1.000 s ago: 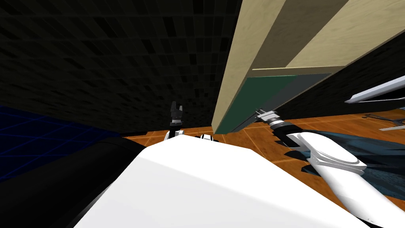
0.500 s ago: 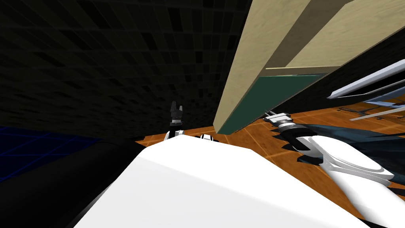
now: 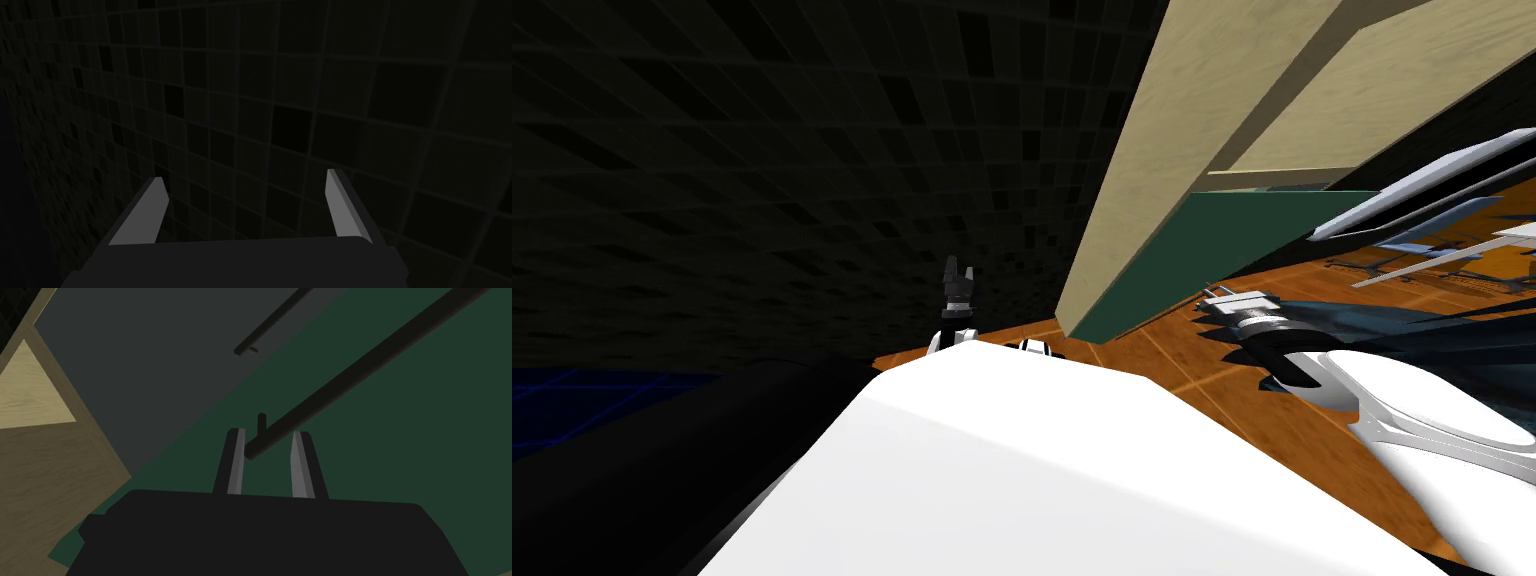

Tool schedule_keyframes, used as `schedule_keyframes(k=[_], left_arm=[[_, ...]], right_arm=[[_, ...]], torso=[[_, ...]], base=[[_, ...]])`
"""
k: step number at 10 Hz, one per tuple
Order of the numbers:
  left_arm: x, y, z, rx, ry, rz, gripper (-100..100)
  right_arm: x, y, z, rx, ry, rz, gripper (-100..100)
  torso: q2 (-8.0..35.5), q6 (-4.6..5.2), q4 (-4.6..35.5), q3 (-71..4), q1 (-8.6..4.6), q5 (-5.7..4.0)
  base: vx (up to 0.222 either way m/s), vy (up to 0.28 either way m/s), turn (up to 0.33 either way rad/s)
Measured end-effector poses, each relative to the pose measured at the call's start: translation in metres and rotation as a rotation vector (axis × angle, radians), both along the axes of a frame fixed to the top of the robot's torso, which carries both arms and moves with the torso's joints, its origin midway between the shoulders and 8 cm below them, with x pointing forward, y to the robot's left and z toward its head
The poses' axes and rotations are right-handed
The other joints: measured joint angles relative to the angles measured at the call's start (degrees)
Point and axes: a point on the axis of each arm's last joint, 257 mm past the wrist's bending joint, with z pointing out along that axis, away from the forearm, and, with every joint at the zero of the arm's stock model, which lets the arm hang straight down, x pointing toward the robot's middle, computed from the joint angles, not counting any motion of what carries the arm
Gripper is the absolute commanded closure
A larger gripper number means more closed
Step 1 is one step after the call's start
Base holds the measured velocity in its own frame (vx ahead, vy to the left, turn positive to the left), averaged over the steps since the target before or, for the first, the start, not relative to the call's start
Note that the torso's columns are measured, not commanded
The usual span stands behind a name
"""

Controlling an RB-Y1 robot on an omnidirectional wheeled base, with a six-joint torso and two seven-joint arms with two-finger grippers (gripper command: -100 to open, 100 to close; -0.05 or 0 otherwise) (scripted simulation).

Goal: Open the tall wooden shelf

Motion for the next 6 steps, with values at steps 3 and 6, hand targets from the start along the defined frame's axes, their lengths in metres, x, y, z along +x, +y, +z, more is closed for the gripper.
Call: schedule_keyframes(k=[3, 6], left_arm=[[0.0, 0.0, 0.0, 0.0, 0.0, 0.0, 0], [0.0, 0.0, 0.0, 0.0, 0.0, 0.0, 0]], right_arm=[[-0.012, -0.041, -0.001, 0.001, -0.004, -0.101, 100], [-0.027, -0.074, 0.0, 0.0, -0.005, -0.186, 100]], torso=[[0.09, -0.2, -0.01, 0.07, -0.06, -0.1], [0.12, -0.03, 0.0, 0.08, -0.02, -0.07]], base=[[0.0, 0.203, -0.1], [-0.003, 0.168, -0.101]])
